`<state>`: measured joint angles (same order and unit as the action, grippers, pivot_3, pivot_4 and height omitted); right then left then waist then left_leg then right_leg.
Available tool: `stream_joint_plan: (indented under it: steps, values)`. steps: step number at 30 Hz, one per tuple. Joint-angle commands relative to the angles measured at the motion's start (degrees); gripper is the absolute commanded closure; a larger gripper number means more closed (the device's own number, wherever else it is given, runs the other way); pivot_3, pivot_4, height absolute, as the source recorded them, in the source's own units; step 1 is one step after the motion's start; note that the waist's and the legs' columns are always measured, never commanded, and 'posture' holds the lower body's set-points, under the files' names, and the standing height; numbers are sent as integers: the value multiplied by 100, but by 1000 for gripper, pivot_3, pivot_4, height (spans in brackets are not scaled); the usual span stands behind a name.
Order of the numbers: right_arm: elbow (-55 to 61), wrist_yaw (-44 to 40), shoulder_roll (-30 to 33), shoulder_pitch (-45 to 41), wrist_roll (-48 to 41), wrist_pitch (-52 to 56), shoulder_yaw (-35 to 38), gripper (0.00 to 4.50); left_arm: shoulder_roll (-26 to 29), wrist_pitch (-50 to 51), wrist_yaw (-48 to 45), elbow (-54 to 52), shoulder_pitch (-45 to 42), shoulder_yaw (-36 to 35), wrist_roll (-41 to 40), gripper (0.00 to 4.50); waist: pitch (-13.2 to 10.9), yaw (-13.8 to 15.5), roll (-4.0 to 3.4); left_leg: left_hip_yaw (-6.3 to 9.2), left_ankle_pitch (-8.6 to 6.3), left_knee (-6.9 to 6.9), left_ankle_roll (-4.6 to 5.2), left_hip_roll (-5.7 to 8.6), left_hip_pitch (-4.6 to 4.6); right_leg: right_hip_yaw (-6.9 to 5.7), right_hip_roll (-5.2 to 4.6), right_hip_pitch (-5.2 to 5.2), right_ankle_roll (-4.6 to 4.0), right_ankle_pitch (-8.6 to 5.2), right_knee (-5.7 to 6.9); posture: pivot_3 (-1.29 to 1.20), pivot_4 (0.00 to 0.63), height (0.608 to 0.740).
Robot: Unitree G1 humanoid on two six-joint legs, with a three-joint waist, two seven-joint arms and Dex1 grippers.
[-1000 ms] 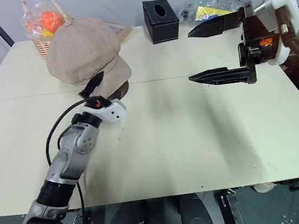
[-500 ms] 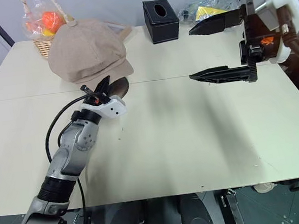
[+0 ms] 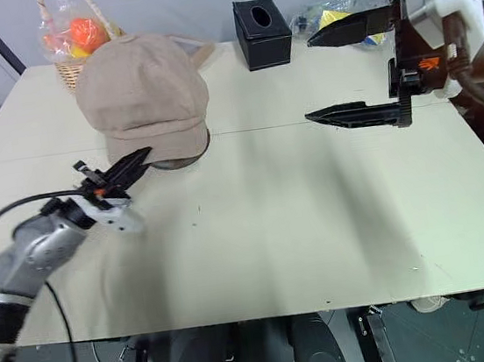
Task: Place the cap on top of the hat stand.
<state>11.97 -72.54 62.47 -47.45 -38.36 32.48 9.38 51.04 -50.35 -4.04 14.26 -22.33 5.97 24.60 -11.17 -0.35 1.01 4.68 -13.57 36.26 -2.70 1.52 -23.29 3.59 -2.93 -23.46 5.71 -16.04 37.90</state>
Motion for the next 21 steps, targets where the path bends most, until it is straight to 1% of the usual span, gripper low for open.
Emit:
stream_joint_plan:
  steps: [1,5,10,12,16,21]
  values:
    - [-24,29,8,-94,77,-132,78,0,188,-864,-233,751,-505,67,-213,4487,0,-12,0,-1,0,0,0,1,-1,0,0,0,0,0,-1,0,150,740]
    - [-64,64,-17,-147,118,-120,61,0,242,-1457,-355,1619,-1008,166,-73,4487,0,-47,0,-12,0,-2,0,2,-2,-6,14,-1,1,0,0,0,150,740]
    - [-142,136,-35,-215,114,6,45,0,327,-1998,-350,2256,-1173,153,104,4487,0,-71,0,-17,1,-3,1,-2,-3,-6,20,-8,2,1,6,0,150,740]
    - [-176,129,-42,-229,129,0,31,0,312,-2084,-391,2501,-1217,144,-13,4487,0,-67,0,-17,1,-2,1,-2,-3,-6,21,-8,2,1,8,0,150,740]
    - [-273,102,-51,-266,198,-42,-20,0,228,-2184,-446,2661,-1254,126,-236,4487,0,-67,0,-18,1,-1,1,-2,-3,-6,20,-8,2,1,8,0,150,740]
    - [-452,44,-62,-391,302,-97,-146,0,205,-2131,-355,2766,-1291,55,-52,4487,0,-74,0,-18,1,-1,1,-2,-3,-6,20,-9,2,1,10,0,150,740]
